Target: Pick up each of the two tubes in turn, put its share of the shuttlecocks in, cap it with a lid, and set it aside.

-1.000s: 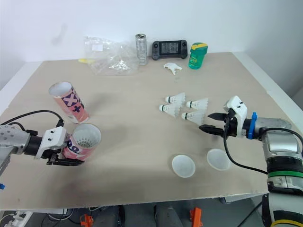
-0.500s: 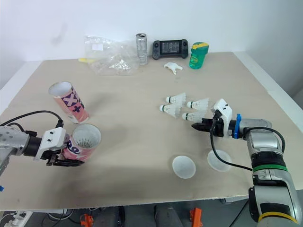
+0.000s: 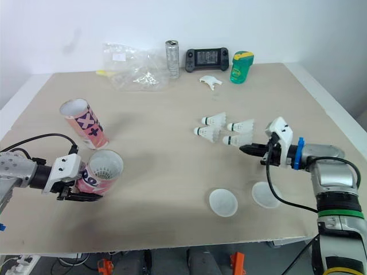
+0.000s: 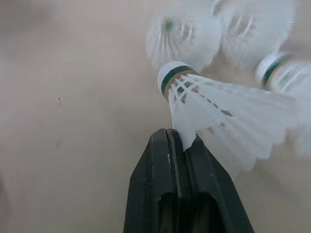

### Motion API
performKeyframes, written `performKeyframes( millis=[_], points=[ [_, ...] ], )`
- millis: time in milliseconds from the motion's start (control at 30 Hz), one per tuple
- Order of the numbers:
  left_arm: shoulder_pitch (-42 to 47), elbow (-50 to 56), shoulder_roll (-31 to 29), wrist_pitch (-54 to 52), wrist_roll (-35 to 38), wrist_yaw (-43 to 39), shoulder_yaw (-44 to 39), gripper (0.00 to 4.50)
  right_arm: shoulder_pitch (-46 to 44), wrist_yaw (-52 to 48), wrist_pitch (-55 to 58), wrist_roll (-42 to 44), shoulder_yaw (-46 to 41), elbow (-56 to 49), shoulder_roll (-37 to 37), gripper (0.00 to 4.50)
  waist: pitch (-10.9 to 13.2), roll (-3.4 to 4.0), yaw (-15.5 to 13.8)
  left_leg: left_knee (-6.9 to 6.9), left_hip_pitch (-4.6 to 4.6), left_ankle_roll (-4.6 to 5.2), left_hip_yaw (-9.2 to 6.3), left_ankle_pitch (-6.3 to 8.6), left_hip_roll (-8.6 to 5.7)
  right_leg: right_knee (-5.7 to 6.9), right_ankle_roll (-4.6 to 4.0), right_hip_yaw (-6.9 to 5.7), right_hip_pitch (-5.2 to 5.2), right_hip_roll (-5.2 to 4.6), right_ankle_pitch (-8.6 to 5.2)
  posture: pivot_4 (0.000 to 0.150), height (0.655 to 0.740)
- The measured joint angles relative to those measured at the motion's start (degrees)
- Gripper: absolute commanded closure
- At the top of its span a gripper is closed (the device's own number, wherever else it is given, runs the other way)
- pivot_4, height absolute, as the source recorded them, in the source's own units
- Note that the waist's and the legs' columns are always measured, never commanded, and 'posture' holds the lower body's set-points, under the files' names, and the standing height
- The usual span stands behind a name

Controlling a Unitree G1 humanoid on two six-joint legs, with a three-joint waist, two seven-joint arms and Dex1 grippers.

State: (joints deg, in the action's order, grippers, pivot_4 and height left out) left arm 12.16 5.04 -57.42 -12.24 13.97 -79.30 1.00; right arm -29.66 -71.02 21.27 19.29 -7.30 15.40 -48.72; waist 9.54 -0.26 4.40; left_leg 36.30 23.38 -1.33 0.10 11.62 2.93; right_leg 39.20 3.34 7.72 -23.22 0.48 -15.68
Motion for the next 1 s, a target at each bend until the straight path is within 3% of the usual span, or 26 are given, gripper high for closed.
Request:
performKeyframes(
  millis=[133,300,433,900,1000],
  points=[
    [0.4,-0.5,0.1,0.1,-0.2,-0.1,0.3,1.68,-2.0,-0.8,2.8,3.9,0.9,-14.3,-0.7,4.37,0.0,0.05,0.0,0.01,-0.02,0.0,-0.01,0.0,0.02,0.0,0.0,-0.02,0.0,0.01,0.06,0.15,0.7236],
    [2.0,-1.8,0.6,0.7,-0.5,-0.6,1.2,1.68,-11.5,-2.6,3.8,4.9,12.6,-25.5,6.7,4.37,0.0,0.04,0.1,0.06,-0.03,-0.04,-0.02,-0.03,0.04,0.0,-0.26,-0.04,-0.04,0.02,0.02,0.15,0.7236],
    [3.0,-2.2,1.2,1.1,-0.4,-1.2,1.5,1.68,-19.6,-3.4,1.2,-0.2,23.2,-23.3,13.8,4.37,0.0,-0.05,-0.4,0.11,0.16,-0.11,-0.02,-0.06,-0.04,-0.01,-0.19,-0.07,-0.12,-0.09,-0.04,0.15,0.7236],
    [2.7,-2.3,1.1,1.0,-0.4,-1.4,1.2,1.68,-29.1,-9.3,-7.4,-6.8,33.6,-14.3,25.0,4.37,0.0,-0.06,-0.5,0.11,0.23,-0.11,-0.18,-0.06,0.01,0.0,-0.14,-0.33,-0.13,-0.09,0.09,0.15,0.7236],
    [2.6,-2.2,1.1,1.0,-0.4,-1.3,1.1,1.68,-31.4,-10.4,-8.0,-8.4,35.7,-12.3,27.6,3.49,0.0,-0.06,-0.4,0.11,0.2,-0.11,-0.21,-0.06,0.06,0.02,-0.2,-0.38,-0.14,-0.04,0.1,0.15,0.7236]
  ],
)
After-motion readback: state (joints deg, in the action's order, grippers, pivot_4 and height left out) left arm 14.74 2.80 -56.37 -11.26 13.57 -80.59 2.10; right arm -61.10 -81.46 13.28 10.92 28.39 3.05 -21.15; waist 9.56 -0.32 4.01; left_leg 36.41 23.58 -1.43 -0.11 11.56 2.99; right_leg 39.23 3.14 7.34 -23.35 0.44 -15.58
